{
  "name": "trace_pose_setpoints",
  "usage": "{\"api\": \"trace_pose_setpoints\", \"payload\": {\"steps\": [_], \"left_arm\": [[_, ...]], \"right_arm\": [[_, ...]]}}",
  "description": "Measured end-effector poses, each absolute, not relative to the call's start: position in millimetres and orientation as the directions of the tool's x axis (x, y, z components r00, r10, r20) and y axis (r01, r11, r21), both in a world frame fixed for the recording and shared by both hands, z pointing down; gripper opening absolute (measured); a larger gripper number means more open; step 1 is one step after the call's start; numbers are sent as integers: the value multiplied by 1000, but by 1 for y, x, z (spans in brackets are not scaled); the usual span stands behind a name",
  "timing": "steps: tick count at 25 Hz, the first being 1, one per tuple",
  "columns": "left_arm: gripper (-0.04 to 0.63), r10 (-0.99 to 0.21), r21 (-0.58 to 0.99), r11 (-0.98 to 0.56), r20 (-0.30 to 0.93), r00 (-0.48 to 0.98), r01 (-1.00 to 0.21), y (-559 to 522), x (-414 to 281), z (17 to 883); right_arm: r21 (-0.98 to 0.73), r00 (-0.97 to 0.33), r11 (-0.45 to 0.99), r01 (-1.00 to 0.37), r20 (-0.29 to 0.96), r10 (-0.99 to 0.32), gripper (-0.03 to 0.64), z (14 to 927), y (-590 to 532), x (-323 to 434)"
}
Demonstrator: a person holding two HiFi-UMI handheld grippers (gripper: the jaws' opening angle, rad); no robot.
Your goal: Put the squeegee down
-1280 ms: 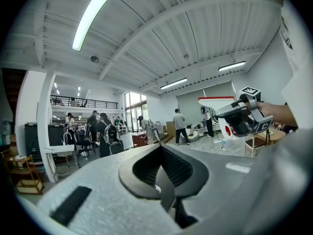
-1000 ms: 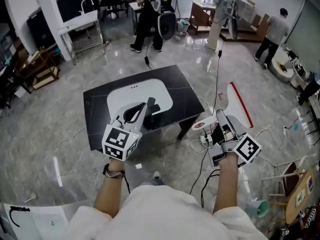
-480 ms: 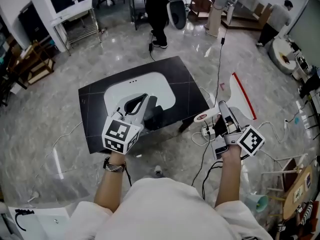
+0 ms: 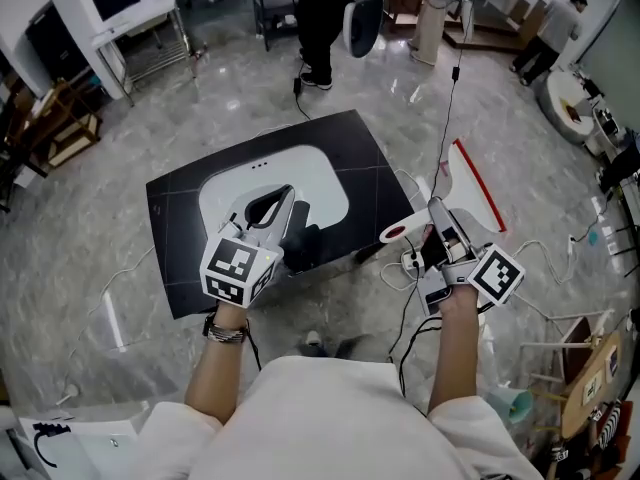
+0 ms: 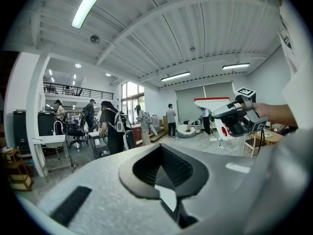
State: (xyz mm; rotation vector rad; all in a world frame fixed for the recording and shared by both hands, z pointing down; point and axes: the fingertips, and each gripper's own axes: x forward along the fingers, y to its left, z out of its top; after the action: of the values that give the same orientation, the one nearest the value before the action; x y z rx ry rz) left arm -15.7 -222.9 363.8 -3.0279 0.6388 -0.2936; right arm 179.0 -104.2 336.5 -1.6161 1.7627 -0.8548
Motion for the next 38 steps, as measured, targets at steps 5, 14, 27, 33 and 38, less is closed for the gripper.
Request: {"api": "trace_pose_setpoints", "payload": {"steps": [5,14,27,33,38], "left_arm": [[-2,-404,-51,-914,208,891,-402,-237,7,382],[-2,-488,-32,-868,232,841,-495,-294,56,399],[-2,-605,-29,-781,286,743,-624,-376,106,424],[-2,-664,-17,-717,322,675,-697,-398,99,448],[-2,-703,1,-662,347,621,-749,-409,91,465]], "right_arm": [[-811,-161,89,-579,6,-987,31,355,-132,189],[-836,-285,104,-539,65,-956,31,391,-211,243],[-831,-471,104,-546,201,-859,31,454,-341,293],[-860,-572,113,-497,227,-788,31,500,-388,284],[-868,-616,77,-491,284,-735,31,542,-412,283]]}}
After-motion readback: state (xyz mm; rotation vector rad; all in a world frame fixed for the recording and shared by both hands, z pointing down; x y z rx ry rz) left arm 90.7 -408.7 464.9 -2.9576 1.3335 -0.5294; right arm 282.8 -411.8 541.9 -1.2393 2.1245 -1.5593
